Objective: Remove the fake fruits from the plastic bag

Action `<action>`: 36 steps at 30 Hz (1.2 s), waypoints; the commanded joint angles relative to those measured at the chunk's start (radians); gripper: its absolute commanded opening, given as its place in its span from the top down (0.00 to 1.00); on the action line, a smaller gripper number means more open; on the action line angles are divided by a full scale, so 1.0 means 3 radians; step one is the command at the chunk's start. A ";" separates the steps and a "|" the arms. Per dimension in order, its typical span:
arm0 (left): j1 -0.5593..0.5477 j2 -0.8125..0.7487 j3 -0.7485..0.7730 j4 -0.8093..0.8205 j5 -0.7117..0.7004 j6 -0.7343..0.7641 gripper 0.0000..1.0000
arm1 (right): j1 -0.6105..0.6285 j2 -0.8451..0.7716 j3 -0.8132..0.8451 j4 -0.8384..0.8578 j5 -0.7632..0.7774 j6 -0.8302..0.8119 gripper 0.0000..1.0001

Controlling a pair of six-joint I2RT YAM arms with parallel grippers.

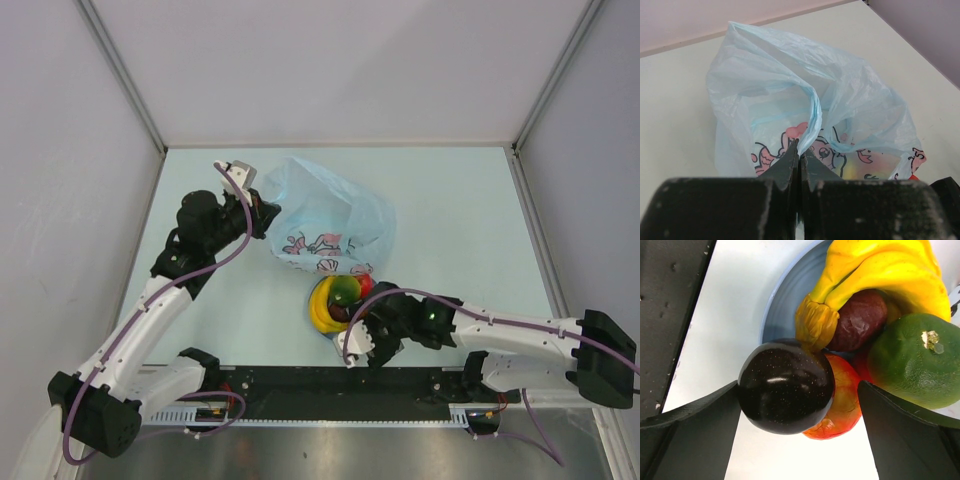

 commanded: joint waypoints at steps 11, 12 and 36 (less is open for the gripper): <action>0.0054 -0.0055 -0.0033 0.0146 0.0101 -0.0088 0.96 | 0.0100 -0.0204 0.0091 -0.0037 -0.0065 -0.0021 0.00; 0.0049 -0.0050 -0.0033 0.0156 0.0106 -0.0093 0.96 | 0.0121 -0.0240 0.0091 -0.0042 -0.0080 -0.0016 0.00; 0.0054 0.0526 0.0563 0.0227 0.0005 0.0193 1.00 | 0.0213 -0.0721 0.0710 -0.0313 0.0017 0.0530 0.00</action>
